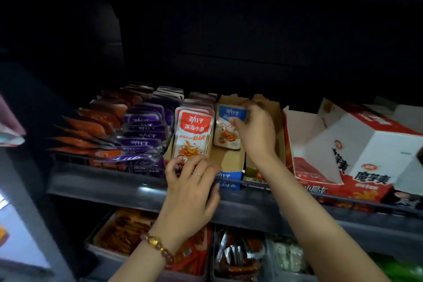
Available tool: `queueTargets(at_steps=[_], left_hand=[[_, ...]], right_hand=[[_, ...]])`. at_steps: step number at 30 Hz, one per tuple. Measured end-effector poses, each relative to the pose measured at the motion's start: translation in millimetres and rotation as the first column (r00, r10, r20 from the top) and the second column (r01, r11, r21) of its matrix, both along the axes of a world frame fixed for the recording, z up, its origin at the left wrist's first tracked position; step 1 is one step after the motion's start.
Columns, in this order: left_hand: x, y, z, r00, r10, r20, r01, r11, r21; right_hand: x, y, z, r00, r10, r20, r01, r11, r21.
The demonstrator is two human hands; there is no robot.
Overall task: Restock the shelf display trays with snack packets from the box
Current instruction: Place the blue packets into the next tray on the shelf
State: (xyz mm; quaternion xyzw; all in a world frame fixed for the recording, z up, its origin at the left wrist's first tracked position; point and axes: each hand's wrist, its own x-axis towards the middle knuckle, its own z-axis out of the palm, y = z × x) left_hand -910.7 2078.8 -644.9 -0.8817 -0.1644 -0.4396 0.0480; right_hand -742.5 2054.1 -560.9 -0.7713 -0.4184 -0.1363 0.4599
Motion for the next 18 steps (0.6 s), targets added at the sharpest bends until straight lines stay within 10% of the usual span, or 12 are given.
queueTargets(at_steps=[18], left_hand=[[-1.9,0.3,4.0,0.999,-0.043,-0.014,0.043,0.998,-0.043]], right_hand=[[-18.0,4.1,2.5,0.918,-0.212,0.334,0.269,0.953,-0.136]])
